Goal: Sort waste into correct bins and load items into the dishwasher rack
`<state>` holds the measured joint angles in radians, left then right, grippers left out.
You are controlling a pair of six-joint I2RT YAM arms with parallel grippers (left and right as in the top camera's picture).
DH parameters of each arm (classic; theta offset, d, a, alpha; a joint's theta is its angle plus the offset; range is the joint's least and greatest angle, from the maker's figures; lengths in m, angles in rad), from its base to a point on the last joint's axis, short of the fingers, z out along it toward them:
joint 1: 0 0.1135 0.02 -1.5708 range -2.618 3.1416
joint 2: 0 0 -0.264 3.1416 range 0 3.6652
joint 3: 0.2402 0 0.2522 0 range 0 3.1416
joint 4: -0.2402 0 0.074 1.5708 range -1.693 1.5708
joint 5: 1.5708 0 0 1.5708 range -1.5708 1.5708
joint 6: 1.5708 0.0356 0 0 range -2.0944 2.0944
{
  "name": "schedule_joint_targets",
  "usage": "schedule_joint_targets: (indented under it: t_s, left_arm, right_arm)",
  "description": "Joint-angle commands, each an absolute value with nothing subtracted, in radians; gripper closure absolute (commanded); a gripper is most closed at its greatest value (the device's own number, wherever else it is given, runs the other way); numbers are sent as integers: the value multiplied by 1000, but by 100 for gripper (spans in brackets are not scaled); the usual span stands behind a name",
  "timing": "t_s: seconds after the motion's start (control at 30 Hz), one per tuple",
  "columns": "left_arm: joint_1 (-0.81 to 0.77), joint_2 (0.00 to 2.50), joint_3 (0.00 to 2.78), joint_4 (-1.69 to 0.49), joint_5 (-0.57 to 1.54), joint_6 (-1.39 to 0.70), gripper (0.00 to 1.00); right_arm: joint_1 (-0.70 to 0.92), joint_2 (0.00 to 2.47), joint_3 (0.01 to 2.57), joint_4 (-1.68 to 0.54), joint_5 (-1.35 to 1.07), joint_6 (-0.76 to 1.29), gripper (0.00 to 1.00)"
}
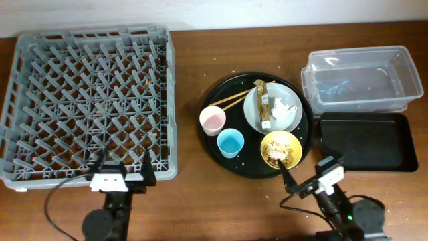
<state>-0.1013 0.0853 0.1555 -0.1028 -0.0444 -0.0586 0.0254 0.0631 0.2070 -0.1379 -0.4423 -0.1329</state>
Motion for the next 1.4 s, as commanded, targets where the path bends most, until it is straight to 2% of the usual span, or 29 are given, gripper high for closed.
schedule_joint_targets:
  t_s: [0.0, 0.07, 0.1, 0.2, 0.3, 0.37, 0.4, 0.43, 0.5, 0.53, 0.6, 0.63, 0.7, 0.77, 0.87, 1.0, 1.03, 1.07, 1.1, 1.13, 1.17, 1.2, 1.23, 1.3, 1.37]
  left_arm:
    - [-95, 379, 541, -316, -21, -44, 1]
    - [-96, 580, 767, -488, -19, -44, 1]
    - [-95, 751, 948, -630, 19, -44, 1]
    - [-95, 1090, 1219, -851, 171, -44, 1]
    - [-95, 1260, 1245, -859, 294, -44, 1]
    - [-95, 1296, 1245, -864, 293, -44, 1]
    - [-95, 1296, 1245, -860, 293, -44, 1]
    - [-95, 1296, 1245, -854, 293, -44, 1]
    - [-95, 1296, 1245, -854, 293, -44, 1]
    - [-95, 1296, 1245, -854, 293, -44, 1]
    - [-95, 1296, 1245, -854, 292, -44, 1]
    - [-95, 1296, 1245, -854, 293, -44, 1]
    - [-95, 1296, 1245, -854, 292, -44, 1]
    - [-95, 1296, 1245, -854, 292, -44, 1]
    - [-95, 1296, 1245, -854, 292, -44, 1]
    - [-95, 1296, 1245, -854, 292, -44, 1]
    - [-95, 1296, 1245, -854, 292, -44, 1]
    - [-95, 1296, 1245, -854, 292, -44, 1]
    - [-95, 1296, 1245, -854, 292, -44, 1]
    - [-95, 1296, 1245, -854, 292, -44, 1]
    - [-95, 1296, 1245, -854, 292, -44, 1]
    - [-95, 1296, 1245, -854, 292, -44, 1]
    - [-95, 1296, 1245, -854, 292, -44, 1]
    - [-95, 1296, 1245, -854, 292, -44, 1]
    - [-95, 1296, 1245, -854, 292, -44, 1]
  right_arm:
    - [19, 283, 520, -360, -406, -115, 2]
    - [19, 478, 717, -522, -409, -114, 2]
    - [19, 692, 921, -697, -409, -114, 2]
    - [19, 1139, 1261, -899, -441, -114, 1]
    - [19, 1405, 1312, -842, -566, -64, 1]
    - [19, 1550, 1312, -780, -398, 59, 4]
    - [19, 1607, 1312, -763, -308, 111, 9]
    - [19, 1687, 1312, -727, -223, 134, 19]
    - [19, 1811, 1312, -634, -198, 140, 19]
    - [20, 1881, 1312, -612, -197, 141, 36]
    - [20, 1970, 1312, -609, -198, 141, 47]
    - [20, 1981, 1312, -621, -198, 161, 55]
    - [19, 1956, 1314, -639, -211, 219, 96]
    - [12, 1895, 1327, -659, -214, 219, 96]
    - [-81, 1661, 1375, -633, -222, 220, 96]
    - [-205, 1705, 1375, -516, -20, 219, 96]
    - [-211, 1742, 1375, -494, -25, 218, 64]
    - [-211, 1776, 1375, -491, -31, 189, 2]
    - [-211, 1760, 1378, -506, -46, 166, 1]
    - [-209, 1705, 1389, -542, -169, 166, 1]
    - [-202, 1649, 1391, -588, -371, 166, 13]
    - [-158, 1608, 1391, -660, -540, 166, 30]
    - [-115, 1605, 1391, -707, -532, 165, 33]
    - [36, 1648, 1387, -802, -281, 166, 33]
    - [169, 1763, 1382, -792, -91, 175, 33]
